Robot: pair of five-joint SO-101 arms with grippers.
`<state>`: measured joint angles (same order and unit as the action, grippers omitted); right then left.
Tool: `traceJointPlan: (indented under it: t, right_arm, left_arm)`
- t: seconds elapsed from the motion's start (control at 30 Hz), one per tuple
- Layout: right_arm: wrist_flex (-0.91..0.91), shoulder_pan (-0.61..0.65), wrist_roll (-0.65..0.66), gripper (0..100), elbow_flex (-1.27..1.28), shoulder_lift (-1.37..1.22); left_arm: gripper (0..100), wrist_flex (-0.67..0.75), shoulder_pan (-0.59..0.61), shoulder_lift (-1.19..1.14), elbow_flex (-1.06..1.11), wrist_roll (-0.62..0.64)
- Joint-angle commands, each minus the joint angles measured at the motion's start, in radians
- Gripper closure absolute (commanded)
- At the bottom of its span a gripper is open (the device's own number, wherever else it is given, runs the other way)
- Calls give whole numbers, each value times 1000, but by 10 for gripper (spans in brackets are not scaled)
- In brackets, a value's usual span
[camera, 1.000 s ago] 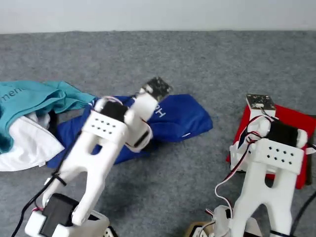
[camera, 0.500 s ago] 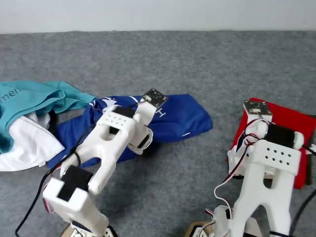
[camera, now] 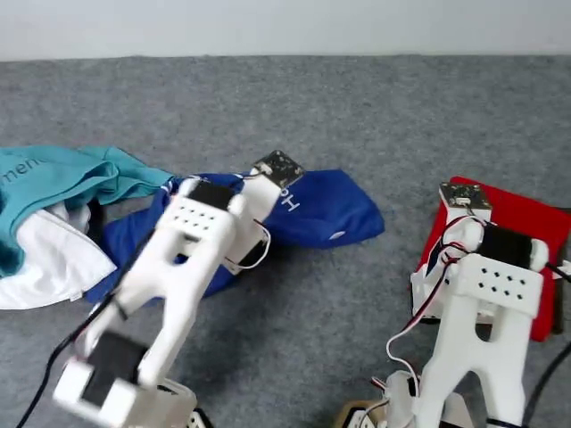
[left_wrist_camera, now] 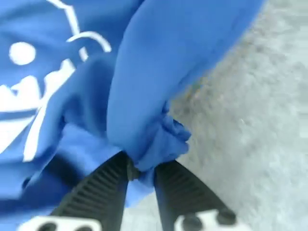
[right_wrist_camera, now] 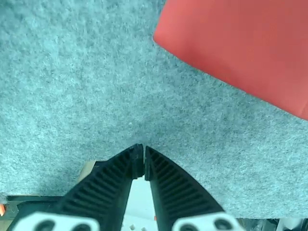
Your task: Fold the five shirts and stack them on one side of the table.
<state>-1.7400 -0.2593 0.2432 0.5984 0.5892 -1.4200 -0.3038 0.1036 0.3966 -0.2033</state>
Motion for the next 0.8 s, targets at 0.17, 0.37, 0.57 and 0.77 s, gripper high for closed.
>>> traceJointPlan:
  t: [0.17,0.37,0.57,0.77]
  right_arm:
    - [5,10,-3,990,-11,25]
    - [19,10,-3,990,-9,25]
    - [19,10,-3,990,-9,25]
    - [41,35,-3,990,-9,25]
  left_arm:
    - [987,-322,71,345,-44,-167]
    - [979,-338,301,393,1,-313]
    - [767,-319,453,368,48,-350]
    - [754,-310,474,373,-16,-359]
